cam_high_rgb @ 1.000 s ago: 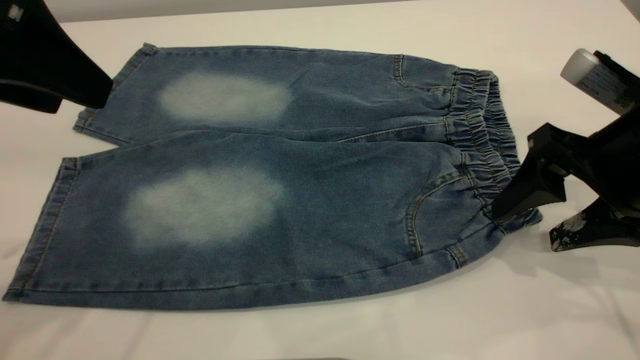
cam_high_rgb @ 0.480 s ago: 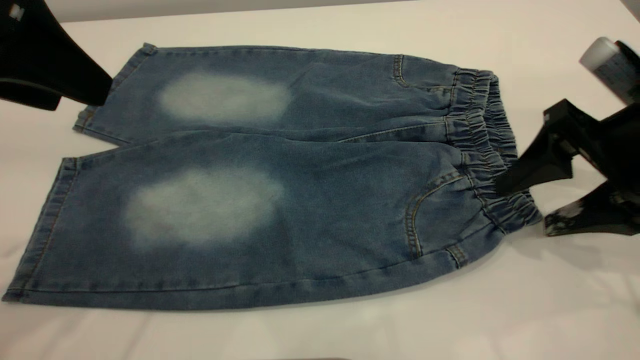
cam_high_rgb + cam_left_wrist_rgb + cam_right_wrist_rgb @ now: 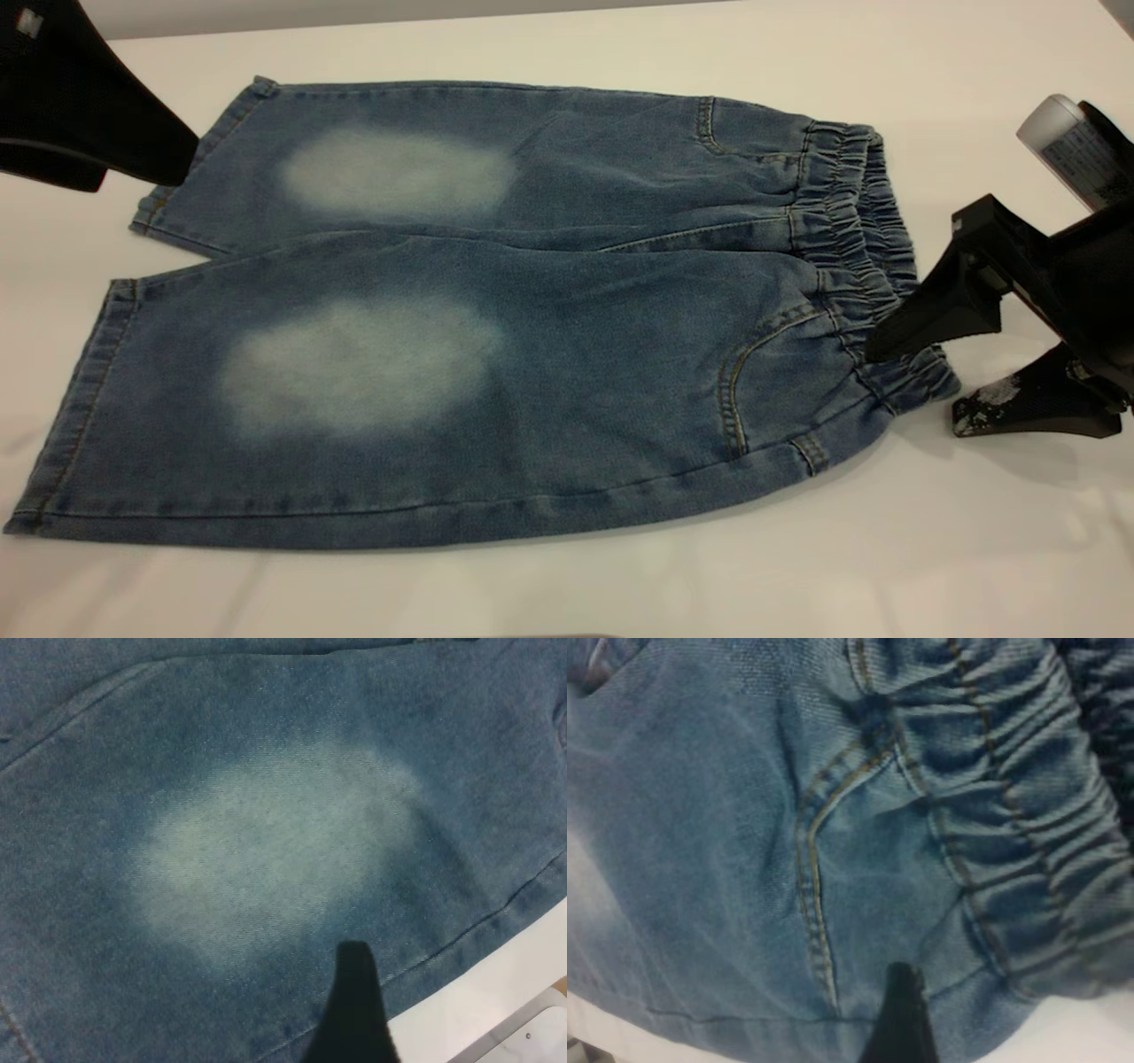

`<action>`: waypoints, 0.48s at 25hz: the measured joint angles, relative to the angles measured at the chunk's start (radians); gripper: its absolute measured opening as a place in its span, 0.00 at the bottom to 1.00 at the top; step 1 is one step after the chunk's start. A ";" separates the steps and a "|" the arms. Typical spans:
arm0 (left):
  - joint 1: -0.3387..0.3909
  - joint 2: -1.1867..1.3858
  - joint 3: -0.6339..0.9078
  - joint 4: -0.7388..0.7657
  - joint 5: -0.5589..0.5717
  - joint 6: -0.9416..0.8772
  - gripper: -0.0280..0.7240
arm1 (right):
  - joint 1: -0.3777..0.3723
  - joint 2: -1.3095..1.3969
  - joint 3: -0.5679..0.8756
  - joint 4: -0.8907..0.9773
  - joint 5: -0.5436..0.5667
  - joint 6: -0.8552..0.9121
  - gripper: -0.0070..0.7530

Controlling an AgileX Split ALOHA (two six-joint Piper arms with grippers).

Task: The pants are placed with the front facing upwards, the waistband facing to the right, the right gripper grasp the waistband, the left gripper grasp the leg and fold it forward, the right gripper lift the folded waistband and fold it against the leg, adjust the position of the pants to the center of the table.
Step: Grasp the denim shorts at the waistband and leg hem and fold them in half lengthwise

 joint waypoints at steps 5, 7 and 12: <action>0.000 0.000 0.000 0.000 0.000 0.001 0.74 | 0.000 0.001 -0.026 0.017 -0.001 -0.009 0.69; 0.000 0.000 0.000 0.000 0.000 0.001 0.74 | 0.000 0.001 -0.040 0.015 0.000 0.001 0.69; 0.000 0.000 0.000 0.000 0.000 -0.002 0.74 | 0.000 0.002 -0.044 -0.033 0.000 0.038 0.69</action>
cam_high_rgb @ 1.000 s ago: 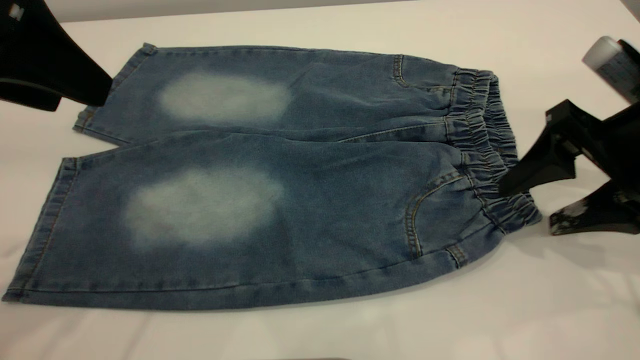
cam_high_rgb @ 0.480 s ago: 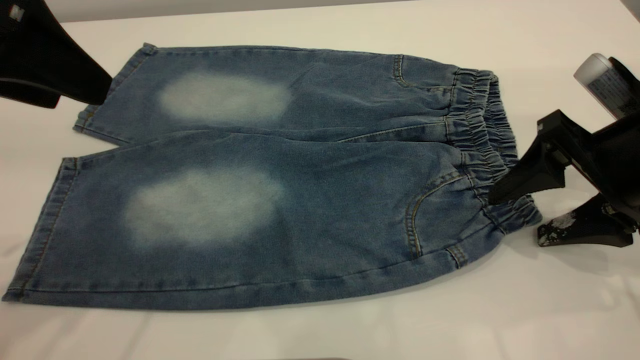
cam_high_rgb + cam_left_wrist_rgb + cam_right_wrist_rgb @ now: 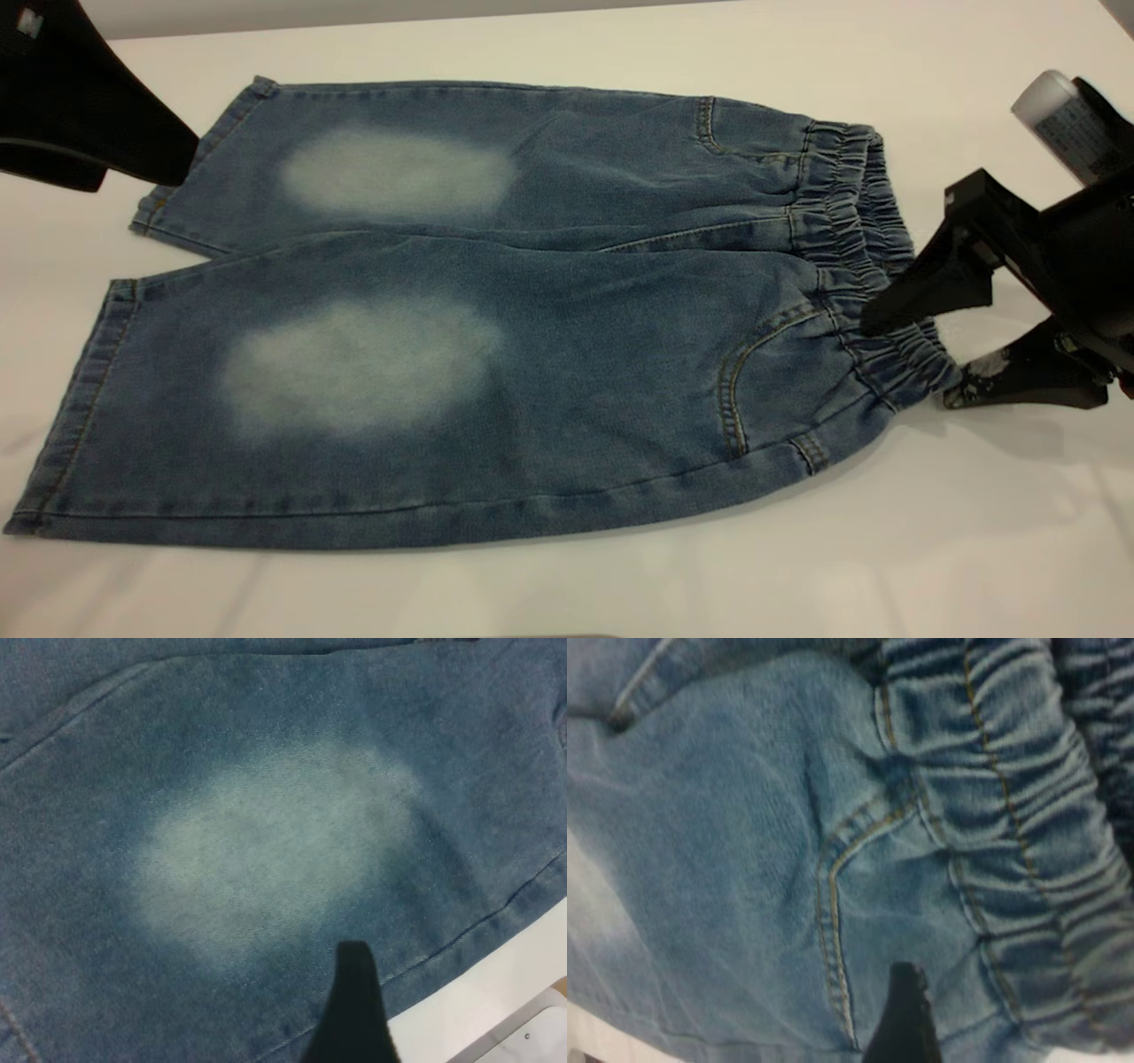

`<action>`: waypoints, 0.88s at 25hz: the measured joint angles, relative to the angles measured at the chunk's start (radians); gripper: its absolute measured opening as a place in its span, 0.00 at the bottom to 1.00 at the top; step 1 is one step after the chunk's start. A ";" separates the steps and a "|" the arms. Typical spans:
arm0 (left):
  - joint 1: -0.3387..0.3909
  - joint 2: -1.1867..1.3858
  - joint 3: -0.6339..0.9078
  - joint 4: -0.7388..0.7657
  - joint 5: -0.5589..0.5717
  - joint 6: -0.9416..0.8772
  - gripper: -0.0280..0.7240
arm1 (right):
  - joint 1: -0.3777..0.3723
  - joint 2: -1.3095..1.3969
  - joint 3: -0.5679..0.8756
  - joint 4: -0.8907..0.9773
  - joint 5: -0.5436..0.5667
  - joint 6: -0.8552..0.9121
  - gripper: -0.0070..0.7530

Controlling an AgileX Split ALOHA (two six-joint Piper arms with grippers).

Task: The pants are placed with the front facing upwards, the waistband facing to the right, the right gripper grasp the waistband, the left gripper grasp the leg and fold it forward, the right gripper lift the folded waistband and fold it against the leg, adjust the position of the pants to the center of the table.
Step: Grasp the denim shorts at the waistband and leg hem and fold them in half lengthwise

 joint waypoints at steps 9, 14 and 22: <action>0.000 0.000 0.000 0.000 -0.004 -0.022 0.74 | -0.001 0.068 -0.007 0.017 0.072 -0.034 0.69; 0.000 0.000 0.000 0.000 -0.010 -0.023 0.74 | -0.001 0.077 -0.007 0.096 0.078 -0.124 0.62; 0.000 0.013 0.000 0.047 -0.036 -0.023 0.73 | -0.001 0.079 -0.007 0.128 0.063 -0.176 0.11</action>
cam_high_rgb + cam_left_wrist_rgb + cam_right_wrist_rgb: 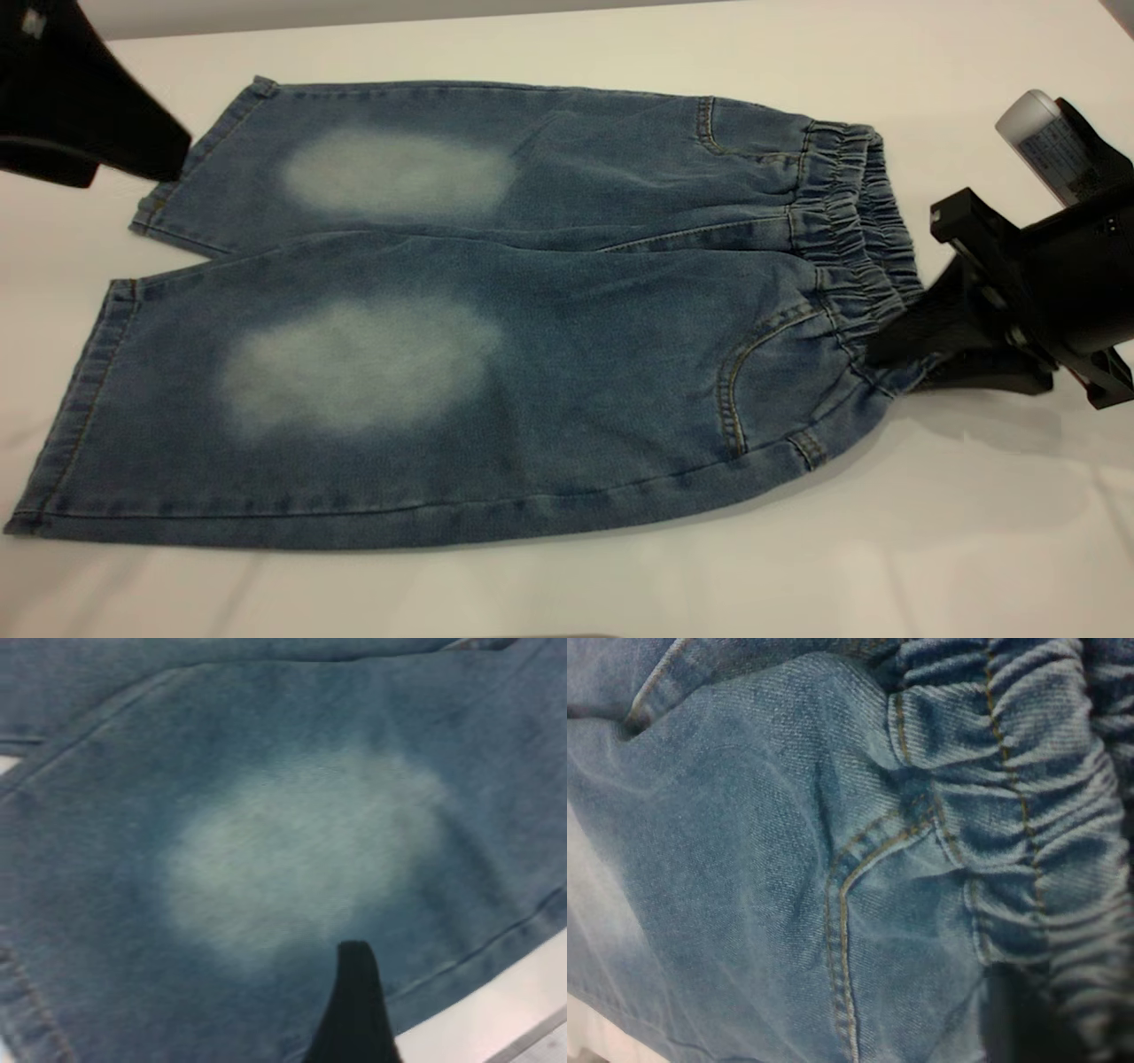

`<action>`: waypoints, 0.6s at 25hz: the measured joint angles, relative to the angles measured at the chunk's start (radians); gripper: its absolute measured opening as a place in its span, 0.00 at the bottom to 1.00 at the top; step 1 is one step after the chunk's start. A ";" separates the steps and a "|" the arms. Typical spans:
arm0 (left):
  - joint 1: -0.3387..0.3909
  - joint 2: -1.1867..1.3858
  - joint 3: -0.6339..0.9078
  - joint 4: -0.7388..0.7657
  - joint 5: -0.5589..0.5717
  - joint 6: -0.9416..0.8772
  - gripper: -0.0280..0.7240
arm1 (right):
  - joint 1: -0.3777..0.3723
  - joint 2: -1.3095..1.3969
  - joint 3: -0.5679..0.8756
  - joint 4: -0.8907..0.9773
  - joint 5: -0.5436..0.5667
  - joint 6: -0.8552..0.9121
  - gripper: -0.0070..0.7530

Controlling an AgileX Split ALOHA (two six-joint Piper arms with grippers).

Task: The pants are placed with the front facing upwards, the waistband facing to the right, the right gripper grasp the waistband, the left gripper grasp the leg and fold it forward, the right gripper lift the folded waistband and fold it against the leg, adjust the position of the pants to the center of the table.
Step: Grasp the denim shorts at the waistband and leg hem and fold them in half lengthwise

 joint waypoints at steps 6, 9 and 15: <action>0.000 0.128 0.000 0.185 0.014 -0.020 0.71 | 0.000 0.000 0.000 0.002 0.019 -0.008 0.06; 0.000 0.203 -0.001 0.330 0.020 -0.042 0.71 | 0.000 0.000 0.000 0.002 0.024 -0.008 0.06; 0.000 0.315 -0.009 0.654 -0.001 -0.228 0.71 | 0.000 0.000 0.000 0.002 0.067 -0.010 0.06</action>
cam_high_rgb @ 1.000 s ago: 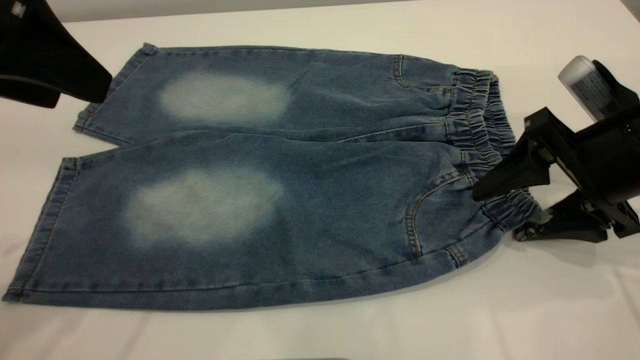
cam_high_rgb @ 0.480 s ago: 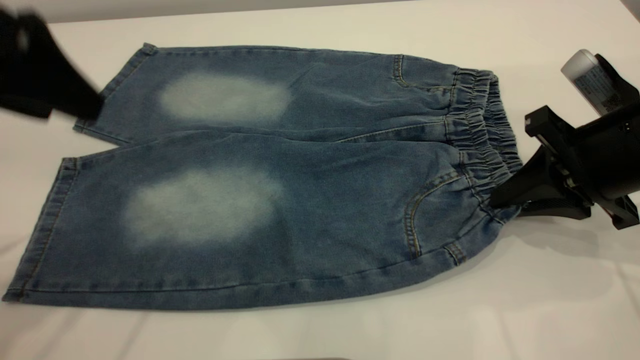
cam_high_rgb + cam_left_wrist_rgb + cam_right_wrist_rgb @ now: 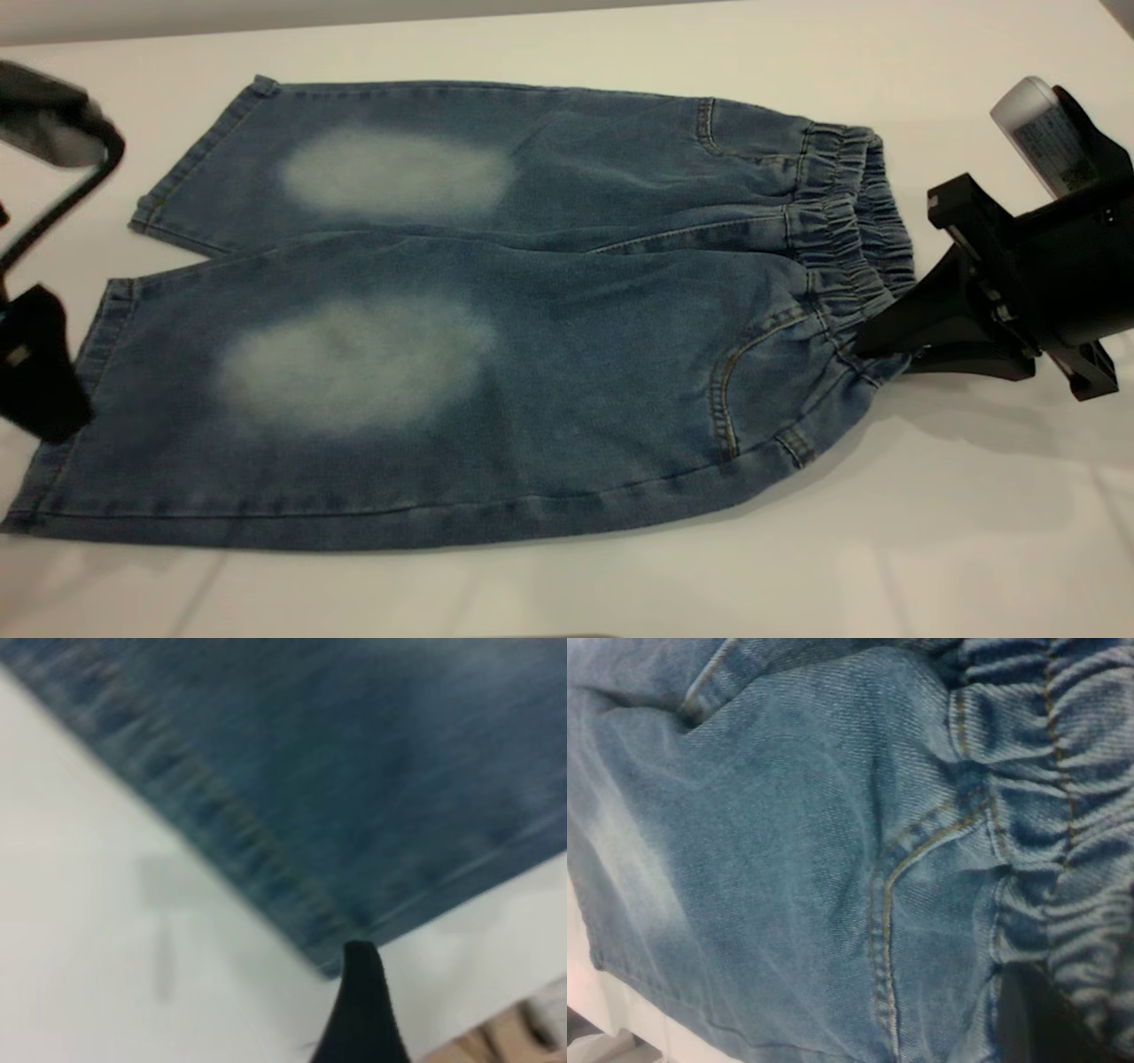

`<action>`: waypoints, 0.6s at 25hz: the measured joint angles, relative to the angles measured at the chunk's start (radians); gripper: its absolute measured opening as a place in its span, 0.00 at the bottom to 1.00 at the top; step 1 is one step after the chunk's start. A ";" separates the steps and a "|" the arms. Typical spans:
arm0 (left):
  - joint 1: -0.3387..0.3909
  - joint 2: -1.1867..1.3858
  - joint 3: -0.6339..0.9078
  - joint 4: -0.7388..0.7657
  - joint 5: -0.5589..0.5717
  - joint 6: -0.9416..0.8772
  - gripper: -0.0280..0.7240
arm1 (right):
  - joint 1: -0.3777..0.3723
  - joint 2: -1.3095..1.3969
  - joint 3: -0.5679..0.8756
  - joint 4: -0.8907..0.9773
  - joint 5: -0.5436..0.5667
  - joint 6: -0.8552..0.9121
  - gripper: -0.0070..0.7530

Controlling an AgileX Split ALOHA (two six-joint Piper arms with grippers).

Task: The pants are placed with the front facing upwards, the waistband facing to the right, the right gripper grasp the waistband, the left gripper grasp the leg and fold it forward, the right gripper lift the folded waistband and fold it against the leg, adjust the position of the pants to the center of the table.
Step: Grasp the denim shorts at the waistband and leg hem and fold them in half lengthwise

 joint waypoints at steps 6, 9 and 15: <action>0.000 0.092 -0.001 0.130 0.021 -0.063 0.71 | 0.000 0.000 0.000 0.000 0.004 -0.034 0.06; 0.000 0.120 -0.001 0.145 0.013 -0.063 0.71 | 0.000 0.000 0.000 0.000 0.004 -0.039 0.06; 0.000 0.192 -0.001 0.155 -0.044 -0.080 0.71 | 0.000 0.000 0.000 0.000 0.004 -0.043 0.06</action>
